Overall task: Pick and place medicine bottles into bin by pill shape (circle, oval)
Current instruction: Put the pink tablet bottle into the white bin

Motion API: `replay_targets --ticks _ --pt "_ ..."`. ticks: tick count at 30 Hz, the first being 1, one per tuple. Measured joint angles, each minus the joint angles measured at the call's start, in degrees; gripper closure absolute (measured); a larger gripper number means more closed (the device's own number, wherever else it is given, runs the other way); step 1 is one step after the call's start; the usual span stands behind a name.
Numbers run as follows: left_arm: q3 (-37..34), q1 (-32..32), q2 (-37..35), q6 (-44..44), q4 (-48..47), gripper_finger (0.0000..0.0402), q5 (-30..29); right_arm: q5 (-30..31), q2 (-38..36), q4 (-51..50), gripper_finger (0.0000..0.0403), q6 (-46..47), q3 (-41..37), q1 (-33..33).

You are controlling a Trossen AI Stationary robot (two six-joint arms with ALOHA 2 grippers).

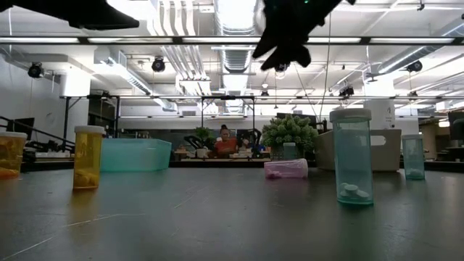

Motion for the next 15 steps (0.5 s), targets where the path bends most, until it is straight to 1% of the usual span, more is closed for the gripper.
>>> replay_targets --ticks 7,15 --pt "0.0 0.0 1.69 -0.04 0.0 0.0114 0.01 0.05 9.18 -13.44 0.0202 2.98 8.07 6.17" --pt "0.02 0.0 3.01 -0.07 1.1 0.0114 0.01 0.02 16.28 -21.94 0.0202 -0.73 10.08 12.39"
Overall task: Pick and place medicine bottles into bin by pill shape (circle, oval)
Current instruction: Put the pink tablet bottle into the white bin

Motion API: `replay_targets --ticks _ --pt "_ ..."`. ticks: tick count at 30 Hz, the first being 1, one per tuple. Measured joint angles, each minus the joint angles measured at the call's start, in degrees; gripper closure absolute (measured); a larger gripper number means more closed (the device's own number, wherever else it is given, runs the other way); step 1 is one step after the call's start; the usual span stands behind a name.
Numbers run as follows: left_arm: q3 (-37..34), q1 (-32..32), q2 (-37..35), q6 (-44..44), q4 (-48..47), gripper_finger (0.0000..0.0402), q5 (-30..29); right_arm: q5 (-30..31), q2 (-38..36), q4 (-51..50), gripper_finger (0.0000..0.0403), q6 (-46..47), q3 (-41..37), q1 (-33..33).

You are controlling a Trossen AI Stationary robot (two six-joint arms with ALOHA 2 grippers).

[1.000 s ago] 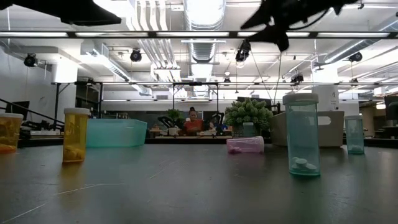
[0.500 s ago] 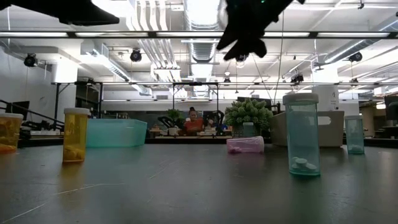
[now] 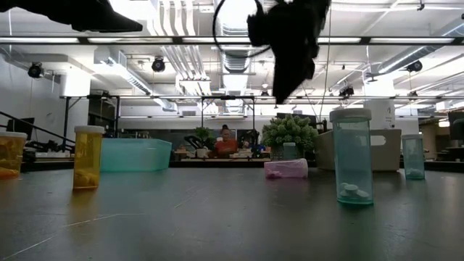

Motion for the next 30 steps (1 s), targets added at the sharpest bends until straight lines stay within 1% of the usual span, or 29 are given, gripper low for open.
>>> replay_targets --ticks 6,10,13,19,25,27,30 --pt "0.0 0.0 0.37 0.0 0.04 0.0114 0.0 0.9 3.31 -0.15 0.0202 -4.33 -2.02 2.57" --pt "0.0 0.0 0.64 0.0 0.23 0.0114 0.0 4.98 5.35 0.45 0.0202 -6.44 -3.14 2.98" --pt "0.0 0.0 0.89 0.0 0.3 0.0114 0.0 6.31 6.1 0.98 0.0202 -6.92 -3.97 3.11" --pt "0.02 0.0 1.22 0.0 0.49 0.0114 0.02 6.43 8.1 5.77 0.0202 -7.8 -7.42 3.05" --pt "0.02 0.0 1.66 -0.03 0.99 0.0114 0.03 6.43 10.07 8.43 0.0203 -7.89 -9.73 3.07" --pt "0.02 0.0 2.07 -0.07 1.52 0.0114 0.02 6.49 10.26 9.26 0.0208 -7.85 -10.01 3.07" --pt "0.02 0.0 3.17 -0.04 1.73 0.0114 0.19 6.43 10.39 9.51 0.023 -7.74 -10.17 3.07"
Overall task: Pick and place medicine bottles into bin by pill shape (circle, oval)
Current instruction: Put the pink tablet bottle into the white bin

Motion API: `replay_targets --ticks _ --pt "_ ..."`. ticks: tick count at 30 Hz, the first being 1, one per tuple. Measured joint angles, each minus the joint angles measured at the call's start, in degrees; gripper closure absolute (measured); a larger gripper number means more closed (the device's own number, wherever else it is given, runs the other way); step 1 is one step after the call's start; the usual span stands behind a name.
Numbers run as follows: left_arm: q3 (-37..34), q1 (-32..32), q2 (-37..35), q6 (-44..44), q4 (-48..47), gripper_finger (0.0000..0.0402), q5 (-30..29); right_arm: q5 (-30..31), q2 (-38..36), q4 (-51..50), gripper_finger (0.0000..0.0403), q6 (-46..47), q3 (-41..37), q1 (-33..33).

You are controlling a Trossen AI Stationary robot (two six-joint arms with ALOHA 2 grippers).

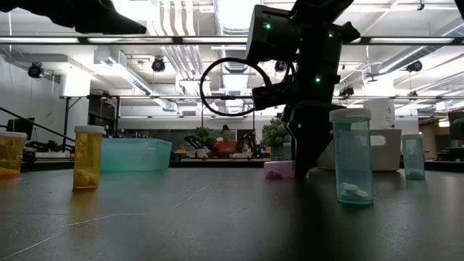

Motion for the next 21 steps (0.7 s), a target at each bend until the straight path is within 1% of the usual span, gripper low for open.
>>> replay_targets --ticks 6,9,11,17,19,21 --pt "0.0 0.0 2.73 0.06 2.02 0.0114 0.07 0.08 -0.14 0.12 0.0292 0.49 0.0 0.0" --pt "0.02 0.02 4.02 0.21 3.21 0.0114 0.16 0.13 -0.23 0.11 0.0309 0.49 0.0 0.0" --pt "0.06 0.02 4.9 0.22 3.28 0.0114 0.23 0.17 -0.28 0.11 0.031 0.49 0.0 0.0" --pt "0.44 0.02 6.74 1.0 5.54 0.0114 0.27 0.15 -1.33 -2.01 0.0293 0.44 -0.02 0.0" --pt "0.44 0.02 6.98 1.51 6.41 0.0114 0.31 0.35 -2.32 -4.6 0.0292 0.44 0.36 0.0" --pt "0.44 0.02 7.16 1.53 6.28 0.0114 0.31 2.45 -3.3 -9.45 0.0294 0.44 1.64 0.0"
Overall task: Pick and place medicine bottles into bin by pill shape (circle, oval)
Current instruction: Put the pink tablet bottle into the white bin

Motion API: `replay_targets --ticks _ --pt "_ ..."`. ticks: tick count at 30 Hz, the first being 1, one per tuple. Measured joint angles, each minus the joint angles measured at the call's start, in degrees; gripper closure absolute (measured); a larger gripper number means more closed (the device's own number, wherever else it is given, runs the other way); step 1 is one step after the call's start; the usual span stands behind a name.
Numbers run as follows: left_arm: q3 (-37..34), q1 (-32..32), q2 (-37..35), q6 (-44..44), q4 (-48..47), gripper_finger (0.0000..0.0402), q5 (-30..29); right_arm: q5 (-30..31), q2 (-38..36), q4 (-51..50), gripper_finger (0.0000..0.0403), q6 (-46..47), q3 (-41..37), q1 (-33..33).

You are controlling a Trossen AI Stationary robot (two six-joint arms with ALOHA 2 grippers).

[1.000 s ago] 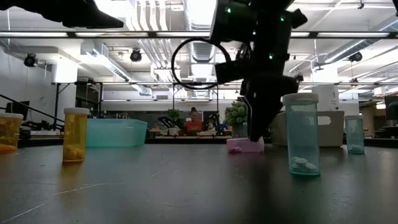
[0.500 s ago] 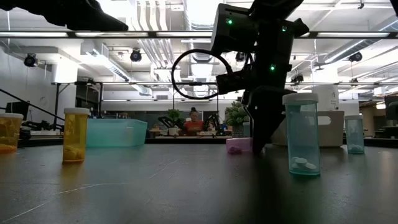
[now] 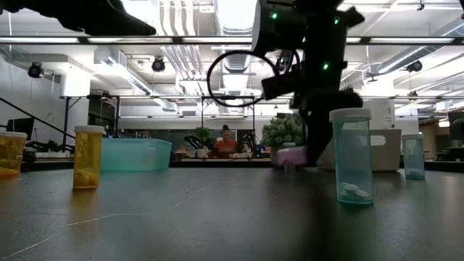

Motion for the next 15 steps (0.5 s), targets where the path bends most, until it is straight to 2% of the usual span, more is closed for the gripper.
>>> replay_targets --ticks 5,8,10,13,15 --pt "-0.07 0.0 -0.21 0.02 -0.05 0.0114 0.0 10.02 -3.46 -16.96 0.0299 -1.04 4.29 -0.01" --pt "-0.07 0.0 -0.39 0.02 -0.06 0.0114 0.0 19.18 -5.58 -27.05 0.0297 -4.75 6.94 -0.11" --pt "-0.07 0.02 -0.53 0.06 0.02 0.0114 -0.02 25.84 -7.23 -31.97 0.0294 -11.05 7.87 -0.17" --pt "-0.07 0.0 -0.54 0.48 -0.04 0.0114 0.0 35.57 -9.98 -35.38 0.0293 -25.33 7.37 -0.49" --pt "-0.07 0.01 -0.56 0.5 0.0 0.0114 -0.02 38.23 -11.71 -35.16 0.0295 -36.39 6.77 -1.62"
